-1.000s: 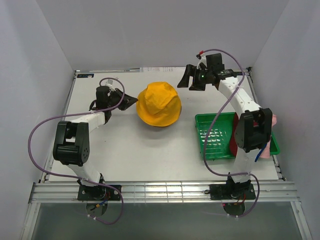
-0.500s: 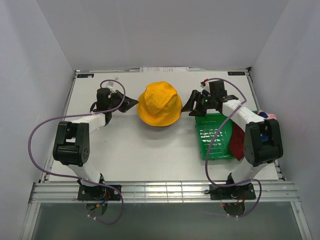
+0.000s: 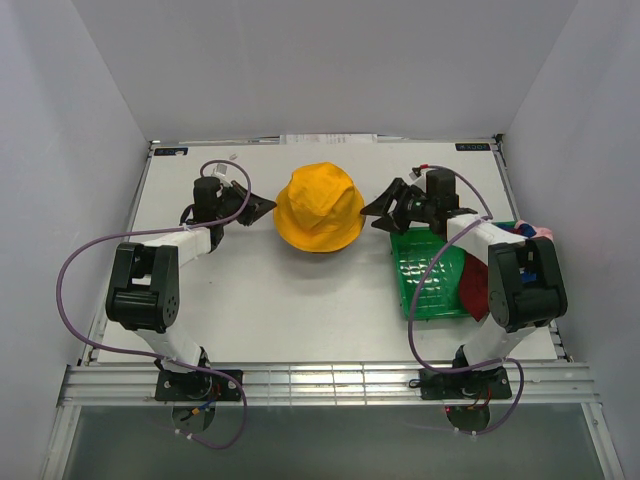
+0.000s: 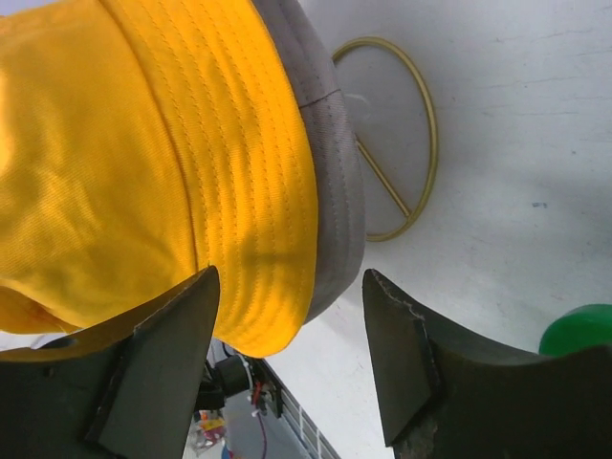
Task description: Stack the hats
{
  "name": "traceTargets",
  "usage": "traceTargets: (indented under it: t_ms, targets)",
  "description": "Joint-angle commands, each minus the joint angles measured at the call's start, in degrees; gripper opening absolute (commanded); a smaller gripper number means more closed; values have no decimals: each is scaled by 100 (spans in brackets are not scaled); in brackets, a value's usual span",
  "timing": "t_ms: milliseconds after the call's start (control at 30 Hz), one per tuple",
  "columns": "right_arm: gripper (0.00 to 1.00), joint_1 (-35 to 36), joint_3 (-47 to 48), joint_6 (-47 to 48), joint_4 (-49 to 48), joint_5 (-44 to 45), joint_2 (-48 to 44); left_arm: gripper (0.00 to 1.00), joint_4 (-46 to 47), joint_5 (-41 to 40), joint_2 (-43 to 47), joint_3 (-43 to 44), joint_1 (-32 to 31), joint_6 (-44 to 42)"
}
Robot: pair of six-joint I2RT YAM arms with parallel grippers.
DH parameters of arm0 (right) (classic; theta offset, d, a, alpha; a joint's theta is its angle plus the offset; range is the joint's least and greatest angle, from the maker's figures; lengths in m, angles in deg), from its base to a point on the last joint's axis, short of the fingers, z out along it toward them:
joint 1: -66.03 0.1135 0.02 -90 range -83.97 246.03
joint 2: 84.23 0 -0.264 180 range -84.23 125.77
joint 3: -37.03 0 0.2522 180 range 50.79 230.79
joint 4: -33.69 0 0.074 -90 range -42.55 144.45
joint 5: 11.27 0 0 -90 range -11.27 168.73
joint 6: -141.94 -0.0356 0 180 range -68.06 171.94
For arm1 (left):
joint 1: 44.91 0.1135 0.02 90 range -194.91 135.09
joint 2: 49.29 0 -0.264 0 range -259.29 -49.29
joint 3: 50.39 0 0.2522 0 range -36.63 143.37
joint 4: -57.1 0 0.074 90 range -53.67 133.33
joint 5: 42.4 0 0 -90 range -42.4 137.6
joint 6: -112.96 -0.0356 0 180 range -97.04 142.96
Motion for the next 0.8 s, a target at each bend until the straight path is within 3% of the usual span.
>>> traceTargets:
  t_ms: [0, 367, 767]
  targets:
    - [68, -3, -208, -691, -1140, -205, -3, 0, -14, -80, 275, -88, 0, -129]
    - [64, 14, -358, -1492, -1828, -64, 84, 0, -5, -89, 293, -141, 0, -147]
    - [62, 199, -199, -1562, -1793, 121, 427, 0, -14, -45, 267, -115, 0, -147]
